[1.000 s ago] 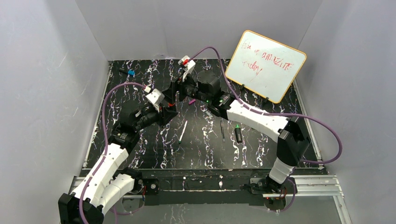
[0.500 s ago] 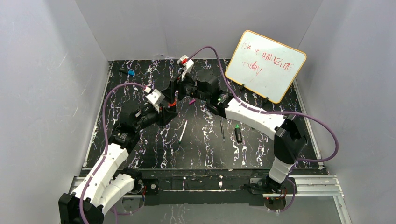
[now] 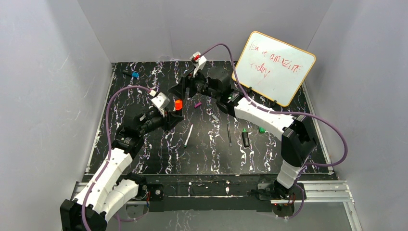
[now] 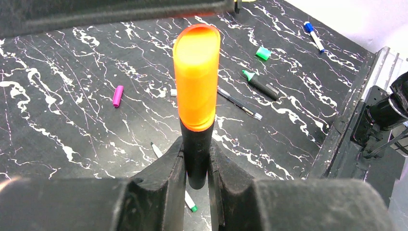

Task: Insert the pens into the pen caps
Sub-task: Press the pen cap onto the pen.

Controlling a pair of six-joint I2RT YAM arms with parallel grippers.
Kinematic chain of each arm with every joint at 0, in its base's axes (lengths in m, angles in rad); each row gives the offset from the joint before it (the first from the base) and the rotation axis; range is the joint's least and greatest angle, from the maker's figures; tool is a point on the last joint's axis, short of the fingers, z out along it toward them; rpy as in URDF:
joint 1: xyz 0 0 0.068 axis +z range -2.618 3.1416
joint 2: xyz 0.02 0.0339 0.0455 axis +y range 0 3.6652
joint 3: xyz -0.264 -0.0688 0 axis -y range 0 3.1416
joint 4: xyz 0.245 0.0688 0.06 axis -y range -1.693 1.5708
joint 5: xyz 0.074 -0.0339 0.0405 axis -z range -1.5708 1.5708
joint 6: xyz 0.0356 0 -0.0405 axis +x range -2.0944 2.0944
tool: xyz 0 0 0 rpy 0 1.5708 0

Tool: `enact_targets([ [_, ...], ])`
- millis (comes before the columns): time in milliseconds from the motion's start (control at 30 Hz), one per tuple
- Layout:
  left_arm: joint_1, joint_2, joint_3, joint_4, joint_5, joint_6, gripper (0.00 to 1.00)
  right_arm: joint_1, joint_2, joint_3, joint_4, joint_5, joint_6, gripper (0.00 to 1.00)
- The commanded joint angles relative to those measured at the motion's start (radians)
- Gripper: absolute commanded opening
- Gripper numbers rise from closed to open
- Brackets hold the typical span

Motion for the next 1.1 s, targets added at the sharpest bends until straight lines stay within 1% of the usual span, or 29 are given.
enact_targets([
  [0,-0.003,-0.018,0.006,0.011,0.022,0.015,0.0,-0.011,-0.001,0.037,0.038,-0.01,0.009,0.78],
  [433,-0.004,-0.002,0.017,0.001,0.009,0.019,0.0,-0.012,-0.047,-0.02,0.037,-0.01,0.01,0.78],
  [733,-0.003,0.009,0.02,-0.002,-0.005,0.019,0.0,-0.011,-0.094,-0.091,0.044,0.001,0.008,0.78],
  [1067,-0.003,0.018,0.028,0.001,-0.019,0.01,0.0,-0.002,-0.107,-0.086,0.025,0.009,-0.013,0.78],
])
